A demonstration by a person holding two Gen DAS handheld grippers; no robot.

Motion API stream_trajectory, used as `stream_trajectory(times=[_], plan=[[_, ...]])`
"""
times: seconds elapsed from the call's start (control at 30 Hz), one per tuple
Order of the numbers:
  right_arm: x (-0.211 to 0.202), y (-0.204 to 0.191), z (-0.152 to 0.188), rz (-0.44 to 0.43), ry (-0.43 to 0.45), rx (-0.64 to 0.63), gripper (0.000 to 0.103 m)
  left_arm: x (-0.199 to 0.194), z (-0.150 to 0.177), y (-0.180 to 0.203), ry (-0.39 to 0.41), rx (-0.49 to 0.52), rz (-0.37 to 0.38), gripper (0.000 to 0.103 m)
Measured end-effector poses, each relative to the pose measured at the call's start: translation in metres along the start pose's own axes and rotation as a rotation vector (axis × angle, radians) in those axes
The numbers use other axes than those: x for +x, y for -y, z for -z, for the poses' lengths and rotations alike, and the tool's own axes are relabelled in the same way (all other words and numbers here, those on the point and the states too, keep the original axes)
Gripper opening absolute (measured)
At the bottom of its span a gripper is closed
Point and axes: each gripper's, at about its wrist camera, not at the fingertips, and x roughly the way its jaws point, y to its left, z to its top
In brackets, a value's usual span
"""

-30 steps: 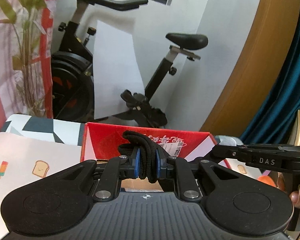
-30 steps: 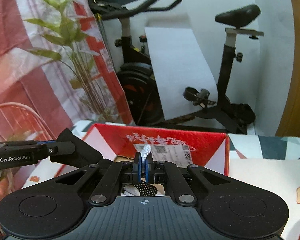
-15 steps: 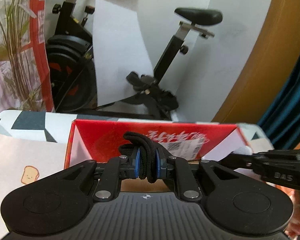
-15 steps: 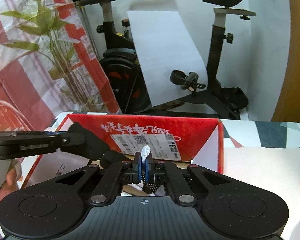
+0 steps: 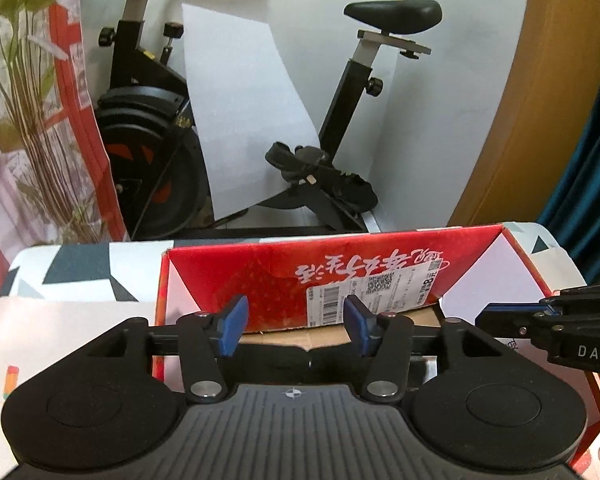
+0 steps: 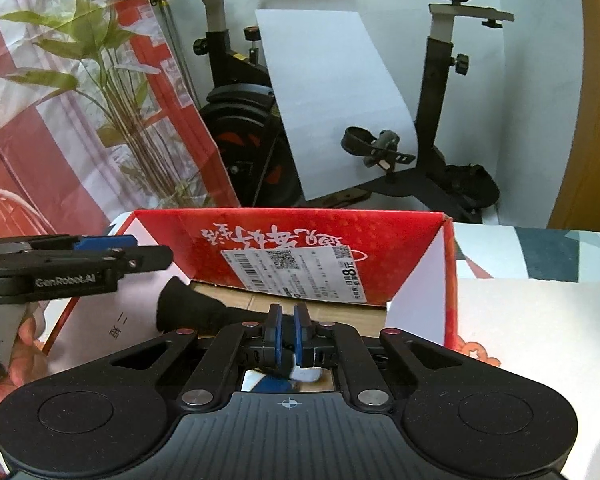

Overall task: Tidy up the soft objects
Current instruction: 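Drop the black soft item into the box by opening the right tool, then lower the right tool toward the white surgical mask bag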

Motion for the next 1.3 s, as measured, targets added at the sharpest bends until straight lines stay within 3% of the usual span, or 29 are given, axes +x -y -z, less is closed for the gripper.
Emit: stream_trajectory(times=[0.33,0.4,0.47,0.63,0.7,0.73,0.83,0.93,1.3], plan=[[-0.031,-0.010,0.013,0.006,0.031,-0.009,0.021,-0.044,0.011,0.003,0.067,0.022,-0.012,0.058],[-0.040,-0.013,0.015,0.004,0.044,-0.017,0.030,-0.058,0.018,0.003,0.071,0.021,-0.012,0.058],[-0.051,-0.017,0.019,0.002,0.061,-0.028,0.046,-0.072,0.025,0.003,0.077,0.018,-0.011,0.058],[-0.074,-0.030,0.033,-0.010,0.073,-0.065,0.064,-0.108,0.047,-0.007,0.081,-0.066,0.052,0.058],[-0.079,-0.035,0.040,-0.015,0.066,-0.083,0.073,-0.120,0.059,-0.009,0.074,-0.085,0.068,0.066],[-0.081,-0.038,0.044,-0.018,0.063,-0.094,0.078,-0.125,0.066,-0.009,0.067,-0.081,0.061,0.075],[-0.087,-0.049,0.055,-0.022,0.059,-0.123,0.092,-0.136,0.088,-0.006,0.045,-0.053,0.008,0.087],[-0.091,-0.057,0.066,-0.036,0.056,-0.140,0.094,-0.143,0.104,-0.007,0.021,-0.038,-0.028,0.098],[-0.111,-0.066,0.117,-0.004,0.040,-0.166,0.101,-0.146,0.142,0.006,-0.039,-0.092,0.008,0.100]])
